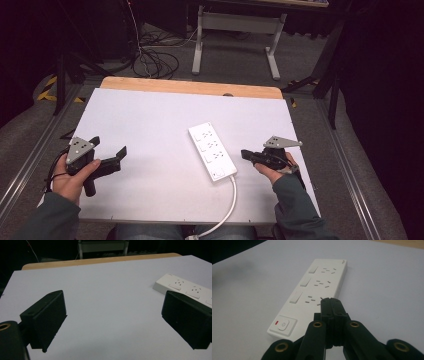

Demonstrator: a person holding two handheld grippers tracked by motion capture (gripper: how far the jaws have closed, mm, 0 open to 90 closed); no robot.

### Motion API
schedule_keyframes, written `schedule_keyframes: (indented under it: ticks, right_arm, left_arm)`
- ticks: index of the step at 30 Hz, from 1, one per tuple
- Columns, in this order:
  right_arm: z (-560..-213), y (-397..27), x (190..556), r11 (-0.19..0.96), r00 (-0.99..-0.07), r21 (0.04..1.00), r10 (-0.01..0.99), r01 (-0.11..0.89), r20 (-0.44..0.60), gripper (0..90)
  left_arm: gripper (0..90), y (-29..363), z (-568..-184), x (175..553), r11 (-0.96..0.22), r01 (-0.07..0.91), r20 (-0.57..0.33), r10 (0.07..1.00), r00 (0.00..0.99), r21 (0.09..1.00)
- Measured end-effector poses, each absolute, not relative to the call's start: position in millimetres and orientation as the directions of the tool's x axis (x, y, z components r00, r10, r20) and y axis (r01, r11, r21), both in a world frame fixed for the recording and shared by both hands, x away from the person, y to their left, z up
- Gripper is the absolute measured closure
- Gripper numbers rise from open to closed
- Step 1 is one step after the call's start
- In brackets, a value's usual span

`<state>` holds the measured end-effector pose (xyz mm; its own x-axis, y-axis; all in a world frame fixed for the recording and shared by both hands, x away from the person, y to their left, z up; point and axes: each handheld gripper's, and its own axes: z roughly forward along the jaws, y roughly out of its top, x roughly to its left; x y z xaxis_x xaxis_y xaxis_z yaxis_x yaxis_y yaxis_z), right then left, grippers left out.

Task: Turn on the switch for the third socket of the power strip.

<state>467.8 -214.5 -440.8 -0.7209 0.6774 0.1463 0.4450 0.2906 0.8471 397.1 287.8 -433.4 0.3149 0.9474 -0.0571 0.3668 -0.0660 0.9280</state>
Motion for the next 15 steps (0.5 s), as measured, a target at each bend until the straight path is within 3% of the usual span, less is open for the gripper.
schedule_keyframes:
  ticks: [15]
  right_arm:
    - [-440.7,-213.8,468.5,0.291,-0.719,0.846,0.680,0.447,0.146,90.0]
  left_arm:
    - [6.4,287.9,-433.5,396.5,-0.063,0.370,-0.060,0.948,0.311,0.927]
